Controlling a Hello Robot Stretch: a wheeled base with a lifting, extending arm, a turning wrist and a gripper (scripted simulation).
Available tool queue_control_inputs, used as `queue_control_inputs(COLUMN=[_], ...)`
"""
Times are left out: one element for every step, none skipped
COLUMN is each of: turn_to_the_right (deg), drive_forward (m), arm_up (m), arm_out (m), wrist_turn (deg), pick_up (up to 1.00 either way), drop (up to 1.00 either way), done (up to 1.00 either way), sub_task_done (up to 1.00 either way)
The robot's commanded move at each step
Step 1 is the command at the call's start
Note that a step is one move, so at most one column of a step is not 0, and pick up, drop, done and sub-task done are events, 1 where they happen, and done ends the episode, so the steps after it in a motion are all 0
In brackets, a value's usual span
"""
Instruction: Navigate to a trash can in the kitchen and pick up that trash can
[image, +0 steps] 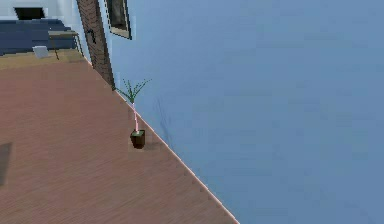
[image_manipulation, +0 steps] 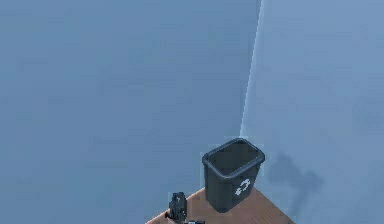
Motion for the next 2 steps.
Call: queue_control_inputs(turn_to_the_right=[0.0, 0.0], drive_forward=[0.00, 0.00], arm_up=[0.00, 0.10], arm_out=[0.00, 0.00], wrist_turn=[0.0, 0.0], pick_up=[1.00, 0.00], drop=[0.00, 0.00], done=[0.00, 0.00], sub_task_done=[0.00, 0.00])
